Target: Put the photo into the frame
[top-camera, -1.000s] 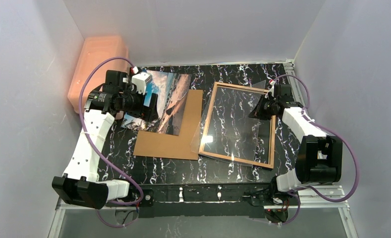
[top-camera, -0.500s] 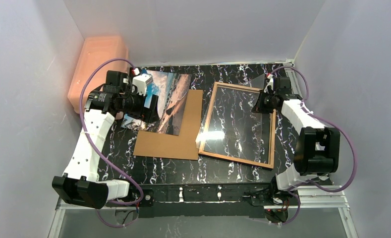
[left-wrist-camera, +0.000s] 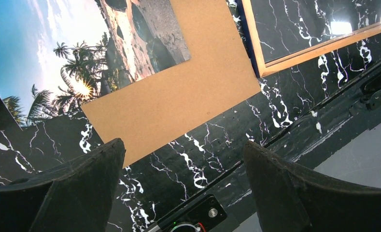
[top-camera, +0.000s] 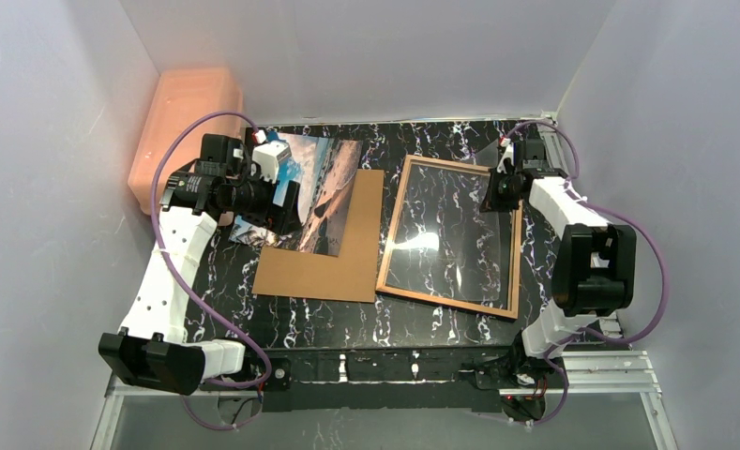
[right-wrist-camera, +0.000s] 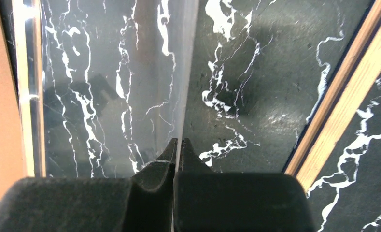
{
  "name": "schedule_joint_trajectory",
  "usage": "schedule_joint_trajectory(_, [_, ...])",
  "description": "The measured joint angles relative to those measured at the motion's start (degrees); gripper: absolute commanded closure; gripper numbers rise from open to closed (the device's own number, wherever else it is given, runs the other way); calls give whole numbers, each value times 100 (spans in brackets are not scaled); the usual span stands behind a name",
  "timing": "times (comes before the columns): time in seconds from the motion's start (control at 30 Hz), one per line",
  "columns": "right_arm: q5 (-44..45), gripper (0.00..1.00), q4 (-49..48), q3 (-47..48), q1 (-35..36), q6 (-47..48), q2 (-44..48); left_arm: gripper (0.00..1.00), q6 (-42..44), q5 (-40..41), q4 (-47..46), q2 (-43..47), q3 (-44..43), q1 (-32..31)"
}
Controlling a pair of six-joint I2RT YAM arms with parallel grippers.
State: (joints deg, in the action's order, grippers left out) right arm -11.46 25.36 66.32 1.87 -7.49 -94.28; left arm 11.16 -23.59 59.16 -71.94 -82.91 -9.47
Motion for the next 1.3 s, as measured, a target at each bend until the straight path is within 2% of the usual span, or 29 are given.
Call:
schedule_joint_trajectory(0.13, [101,99,149,308,-4,177,-184,10,39,-22,17,0,0,0])
schedule_joint_trajectory(1.3, [-66,99,330,402,-72,302,-358,11,127,-79,87,94,201,0])
